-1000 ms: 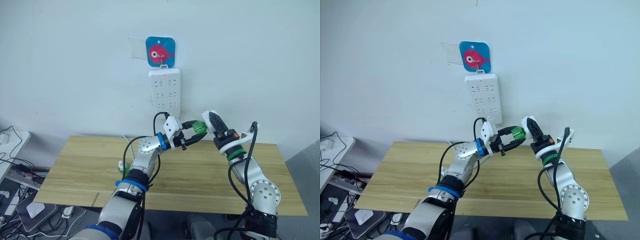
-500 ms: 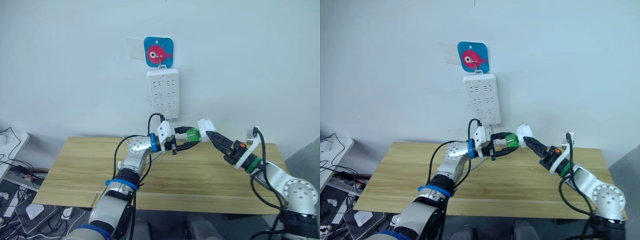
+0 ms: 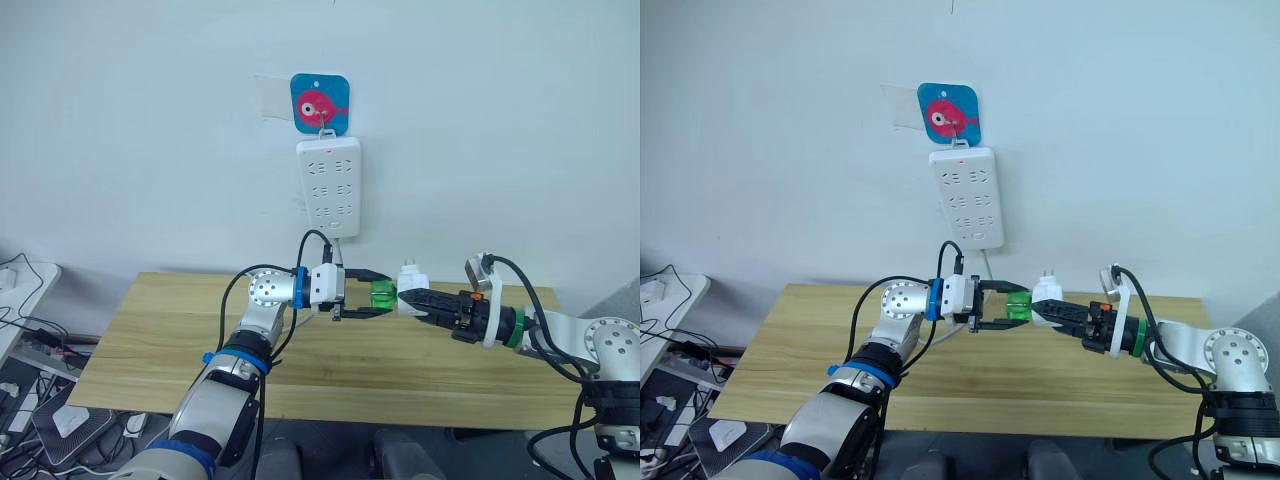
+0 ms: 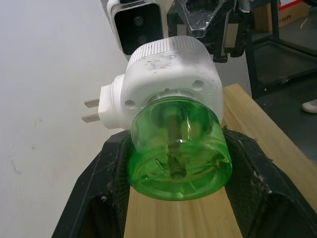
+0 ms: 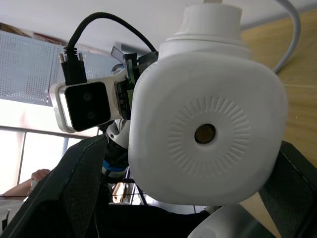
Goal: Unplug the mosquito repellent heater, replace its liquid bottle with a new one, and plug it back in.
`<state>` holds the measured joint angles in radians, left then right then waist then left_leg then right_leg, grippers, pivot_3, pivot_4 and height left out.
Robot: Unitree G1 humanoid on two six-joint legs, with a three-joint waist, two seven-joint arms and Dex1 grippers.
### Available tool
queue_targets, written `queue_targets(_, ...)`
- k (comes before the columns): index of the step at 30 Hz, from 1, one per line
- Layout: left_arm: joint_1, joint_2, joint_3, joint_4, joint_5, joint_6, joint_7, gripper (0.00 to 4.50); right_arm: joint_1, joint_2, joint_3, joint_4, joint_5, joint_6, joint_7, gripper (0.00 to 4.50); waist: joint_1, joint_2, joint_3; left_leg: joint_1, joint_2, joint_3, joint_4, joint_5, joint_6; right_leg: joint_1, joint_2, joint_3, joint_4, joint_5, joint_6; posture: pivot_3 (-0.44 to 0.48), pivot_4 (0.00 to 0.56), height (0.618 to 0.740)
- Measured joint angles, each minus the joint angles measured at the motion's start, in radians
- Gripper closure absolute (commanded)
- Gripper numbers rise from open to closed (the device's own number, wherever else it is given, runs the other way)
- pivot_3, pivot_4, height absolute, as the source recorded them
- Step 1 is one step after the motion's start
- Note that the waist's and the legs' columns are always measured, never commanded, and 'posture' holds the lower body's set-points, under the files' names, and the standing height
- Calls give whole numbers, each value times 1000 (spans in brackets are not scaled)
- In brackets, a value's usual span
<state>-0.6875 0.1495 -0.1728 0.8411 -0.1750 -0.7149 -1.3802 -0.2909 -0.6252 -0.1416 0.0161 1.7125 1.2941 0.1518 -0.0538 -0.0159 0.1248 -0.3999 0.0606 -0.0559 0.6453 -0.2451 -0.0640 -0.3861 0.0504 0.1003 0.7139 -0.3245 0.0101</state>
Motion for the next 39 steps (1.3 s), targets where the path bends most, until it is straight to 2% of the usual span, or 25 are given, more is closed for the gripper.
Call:
queue_targets(15, 5, 2, -19, 0, 5, -38, -28, 2278, -4, -16, 3, 25, -1, 26, 18, 32, 3, 0, 0, 0, 0, 0, 0, 0, 0, 0, 0, 0, 0, 0, 0, 23, 82, 740)
queue_targets(18, 5, 2, -19, 0, 1, -40, -32, 2278, -4, -17, 3, 27, -5, 26, 19, 604, 3, 0, 0, 0, 0, 0, 0, 0, 0, 0, 0, 0, 0, 0, 0, 23, 82, 740)
queue_targets(21, 5, 0, -19, -2, -5, -46, -35, 2278, -4, -21, 3, 32, -7, 23, 23, 1437, 3, 0, 0, 0, 0, 0, 0, 0, 0, 0, 0, 0, 0, 0, 0, 23, 82, 740)
queue_targets(26, 5, -1, -19, -2, -11, -48, -43, 2278, -4, -22, 2, 32, -6, 24, 31, 1444, 3, 0, 0, 0, 0, 0, 0, 0, 0, 0, 0, 0, 0, 0, 0, 20, 80, 740)
queue_targets(28, 8, -4, -17, -16, -32, 13, -53, 2278, -4, -23, 2, 32, -9, 24, 45, 1448, 3, 0, 0, 0, 0, 0, 0, 0, 0, 0, 0, 0, 0, 0, 0, 21, 82, 740)
queue_targets(31, 31, 3, -27, -126, -107, 393, -81, 2278, -7, -42, 2, 19, -58, 26, 96, 1449, -1, 0, 0, 0, 0, -1, 0, 0, 0, 0, 0, 0, 0, 0, 0, 26, 82, 740)
queue_targets(34, 27, 58, -74, -262, -210, 951, -104, 2278, -10, -53, 12, 2, -113, 39, 156, 1449, -5, 0, 0, 0, 0, -2, 0, 0, 0, 0, 1, -2, 1, -1, 2, 30, 83, 740)
queue_targets(36, -17, 96, -101, -293, -266, 1290, -116, 2278, -10, -54, 27, -3, -146, 47, 202, 1449, -7, 0, 0, 0, 1, -3, 0, 0, 0, 0, 1, -3, 1, -3, 4, 30, 83, 740)
queue_targets(38, -59, 116, -108, -295, -314, 1531, -129, 2278, -18, -54, 31, -11, -175, 52, 251, 1449, -8, 0, 0, 0, 1, -3, 0, 0, 0, 0, 1, -3, 1, -3, 5, 27, 82, 740)
queue_targets(39, -70, 124, -110, -294, -324, 1593, -137, 1928, -23, -54, 35, -13, -182, 54, 265, 1449, -8, 0, 0, 0, 1, -3, 0, 0, 0, 0, 1, -3, 1, -3, 5, 24, 81, 740)
